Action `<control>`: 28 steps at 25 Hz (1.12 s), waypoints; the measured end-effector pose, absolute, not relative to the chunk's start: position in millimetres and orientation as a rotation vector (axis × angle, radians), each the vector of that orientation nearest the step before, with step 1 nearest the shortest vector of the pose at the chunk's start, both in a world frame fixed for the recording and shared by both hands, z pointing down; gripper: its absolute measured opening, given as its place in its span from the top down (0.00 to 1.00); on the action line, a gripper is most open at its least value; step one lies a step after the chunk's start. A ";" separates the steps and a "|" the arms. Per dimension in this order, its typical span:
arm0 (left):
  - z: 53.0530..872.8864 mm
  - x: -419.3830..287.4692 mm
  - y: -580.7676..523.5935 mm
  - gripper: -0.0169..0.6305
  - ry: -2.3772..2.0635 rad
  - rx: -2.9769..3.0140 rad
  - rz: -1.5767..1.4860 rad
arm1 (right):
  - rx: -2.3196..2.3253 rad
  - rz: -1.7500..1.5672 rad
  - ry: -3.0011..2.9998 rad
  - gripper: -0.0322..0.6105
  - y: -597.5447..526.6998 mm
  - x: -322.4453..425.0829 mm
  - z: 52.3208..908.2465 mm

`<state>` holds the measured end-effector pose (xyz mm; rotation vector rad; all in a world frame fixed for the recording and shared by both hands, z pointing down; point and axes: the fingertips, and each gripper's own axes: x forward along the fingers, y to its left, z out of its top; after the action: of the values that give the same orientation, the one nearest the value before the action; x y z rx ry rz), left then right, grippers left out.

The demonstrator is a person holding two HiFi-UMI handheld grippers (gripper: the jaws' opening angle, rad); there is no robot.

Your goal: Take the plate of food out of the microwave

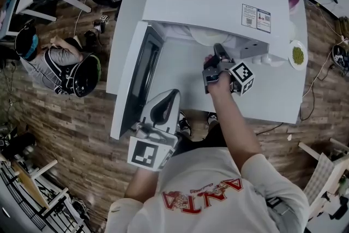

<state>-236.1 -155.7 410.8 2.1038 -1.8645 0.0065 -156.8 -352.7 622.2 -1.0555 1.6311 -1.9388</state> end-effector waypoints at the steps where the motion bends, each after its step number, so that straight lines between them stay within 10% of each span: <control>1: 411.1 -235.0 -155.0 0.96 -1.857 2.108 0.009 | -1.047 -1.940 1.628 0.92 -353.1 -157.4 622.1; 28: 413.4 -234.1 -143.3 0.96 -1.875 2.084 0.012 | -1.022 -1.958 1.653 0.93 -357.1 -166.5 625.1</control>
<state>-234.1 -143.3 413.4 2.0841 -1.8753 0.0120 -166.5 -357.1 625.1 -1.0224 1.6532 -1.9578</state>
